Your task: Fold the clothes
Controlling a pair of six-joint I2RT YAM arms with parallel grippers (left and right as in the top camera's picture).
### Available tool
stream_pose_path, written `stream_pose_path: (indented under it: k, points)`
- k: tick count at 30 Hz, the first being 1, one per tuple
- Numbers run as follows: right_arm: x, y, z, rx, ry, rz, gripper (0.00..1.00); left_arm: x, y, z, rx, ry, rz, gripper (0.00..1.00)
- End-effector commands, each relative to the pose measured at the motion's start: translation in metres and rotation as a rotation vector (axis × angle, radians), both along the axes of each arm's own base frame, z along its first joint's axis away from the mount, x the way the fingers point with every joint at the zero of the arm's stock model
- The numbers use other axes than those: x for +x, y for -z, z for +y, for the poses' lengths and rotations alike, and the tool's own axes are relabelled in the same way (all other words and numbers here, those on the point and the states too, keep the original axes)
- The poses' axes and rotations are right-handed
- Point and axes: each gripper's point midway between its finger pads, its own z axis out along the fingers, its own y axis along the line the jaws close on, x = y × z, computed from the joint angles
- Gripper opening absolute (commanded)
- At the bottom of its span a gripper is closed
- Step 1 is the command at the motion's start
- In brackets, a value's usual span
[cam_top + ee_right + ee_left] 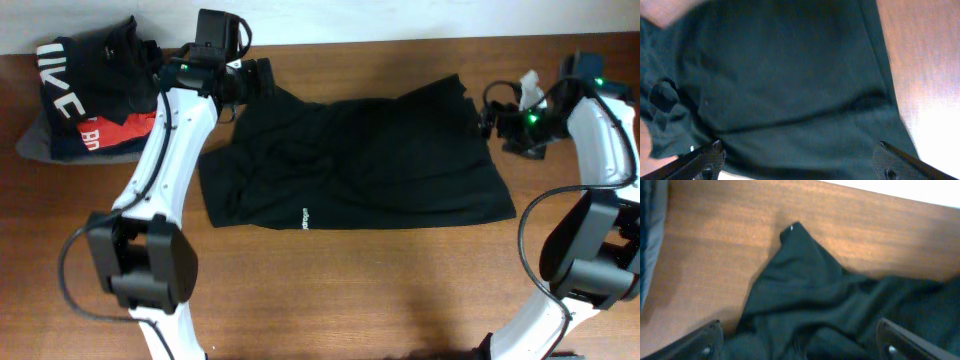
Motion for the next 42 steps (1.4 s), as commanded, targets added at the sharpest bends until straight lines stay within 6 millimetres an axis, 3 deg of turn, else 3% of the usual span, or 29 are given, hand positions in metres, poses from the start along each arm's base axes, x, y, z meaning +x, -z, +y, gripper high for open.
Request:
stream_pose_path:
  k: [1,7,15,29,32,42]
  points:
    - [0.032,-0.024,0.013,-0.074,-0.064,-0.132,0.99,0.019,0.04,0.009,-0.006,0.038,0.056,0.92]
    - [0.067,-0.043,0.02,-0.234,-0.069,-0.258,0.99,0.051,0.077,-0.003,0.006,0.191,0.053,0.95]
    - [0.065,-0.036,0.021,-0.346,-0.094,-0.227,0.99,0.093,0.105,0.002,0.009,0.172,-0.026,0.93]
    - [0.048,-0.027,0.02,-0.333,-0.098,-0.152,0.99,0.103,0.138,-0.006,-0.035,0.214,-0.035,0.89]
    - [0.049,-0.027,0.02,-0.334,-0.097,-0.155,0.99,0.102,0.147,-0.01,-0.053,0.227,-0.022,0.82]
    - [0.05,-0.027,0.016,-0.352,-0.09,-0.158,0.99,0.105,0.143,-0.022,-0.11,0.27,-0.053,0.75]
